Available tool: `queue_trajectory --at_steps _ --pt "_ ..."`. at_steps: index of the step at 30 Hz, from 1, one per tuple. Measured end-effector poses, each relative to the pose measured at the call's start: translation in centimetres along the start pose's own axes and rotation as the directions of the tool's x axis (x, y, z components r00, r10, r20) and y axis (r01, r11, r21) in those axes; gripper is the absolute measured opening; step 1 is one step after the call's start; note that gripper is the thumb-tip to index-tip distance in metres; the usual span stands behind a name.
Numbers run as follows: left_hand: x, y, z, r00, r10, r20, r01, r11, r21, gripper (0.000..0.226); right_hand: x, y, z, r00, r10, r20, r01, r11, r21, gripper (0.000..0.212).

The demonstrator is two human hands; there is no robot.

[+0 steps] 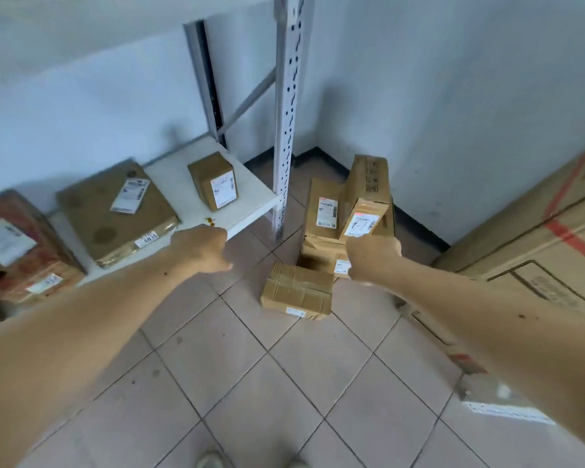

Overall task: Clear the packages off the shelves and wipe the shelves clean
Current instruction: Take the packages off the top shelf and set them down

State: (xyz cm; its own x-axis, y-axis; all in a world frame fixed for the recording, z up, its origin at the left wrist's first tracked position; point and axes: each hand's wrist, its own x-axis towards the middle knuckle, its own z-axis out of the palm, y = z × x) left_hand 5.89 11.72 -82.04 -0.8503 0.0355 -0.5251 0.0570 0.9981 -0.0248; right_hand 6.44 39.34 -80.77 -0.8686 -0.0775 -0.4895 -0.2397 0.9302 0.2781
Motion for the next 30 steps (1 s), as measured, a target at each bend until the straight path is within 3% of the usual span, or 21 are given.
queue_trajectory --at_steps 7,13,18,22,27,30 --pt "-14.1 -2.0 -18.7 0.993 -0.001 -0.120 -0.012 0.994 -0.113 0.050 -9.3 1.9 -19.3 0.955 -0.165 -0.246 0.147 0.985 -0.090 0.007" --pt "-26.4 -9.3 -26.5 0.954 -0.102 -0.283 0.090 0.994 -0.054 0.053 -17.0 -0.9 -32.6 0.861 -0.307 -0.405 0.247 0.949 -0.194 0.013" --pt "-38.2 -16.1 -30.1 0.893 -0.235 -0.384 0.217 0.972 -0.091 0.049 -24.1 -6.9 -41.9 0.714 -0.459 -0.528 0.351 0.888 -0.297 0.028" --pt "-48.2 -22.3 -30.7 0.808 -0.374 -0.456 0.338 0.927 -0.161 0.032 -31.1 -14.1 -48.3 0.554 -0.561 -0.616 0.432 0.826 -0.363 0.036" --pt "-60.1 -30.8 -29.8 0.692 -0.494 -0.527 0.429 0.868 -0.250 0.042 -39.9 -24.2 -54.9 0.382 -0.589 -0.712 0.513 0.776 -0.367 0.045" --pt "-67.1 -35.1 -29.2 0.631 -0.530 -0.567 0.467 0.843 -0.268 0.035 -45.4 -29.7 -58.0 0.310 -0.590 -0.746 0.592 0.733 -0.334 0.041"
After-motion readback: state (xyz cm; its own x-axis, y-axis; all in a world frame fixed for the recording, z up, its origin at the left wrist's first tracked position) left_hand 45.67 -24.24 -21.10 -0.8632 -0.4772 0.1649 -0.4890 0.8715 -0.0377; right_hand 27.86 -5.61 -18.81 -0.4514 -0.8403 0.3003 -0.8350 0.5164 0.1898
